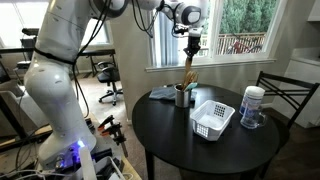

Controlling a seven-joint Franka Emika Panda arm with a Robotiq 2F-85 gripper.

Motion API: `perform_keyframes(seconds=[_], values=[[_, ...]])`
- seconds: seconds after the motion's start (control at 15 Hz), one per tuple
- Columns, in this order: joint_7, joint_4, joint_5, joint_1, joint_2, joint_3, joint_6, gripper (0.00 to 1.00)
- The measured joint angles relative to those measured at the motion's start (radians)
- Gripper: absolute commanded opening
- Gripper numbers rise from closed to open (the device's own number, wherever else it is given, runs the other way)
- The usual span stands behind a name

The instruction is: Pick up the wooden spatula and put it in the white basket

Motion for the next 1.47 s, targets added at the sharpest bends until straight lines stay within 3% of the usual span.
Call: perform_keyframes(seconds=[0.4, 0.87, 1.07, 1.47], values=[[-0.099, -0.031, -0.001, 0.003, -0.054, 0.009, -0.029, 0.05], [-0.132, -0.027, -0.055, 0.016, -0.081, 0.004, -0.241, 0.05], [-0.129, -0.005, -0.076, 0.017, -0.057, -0.011, -0.341, 0.05], [-0.088, 0.078, -0.169, 0.017, 0.042, -0.074, -0.436, 0.05]])
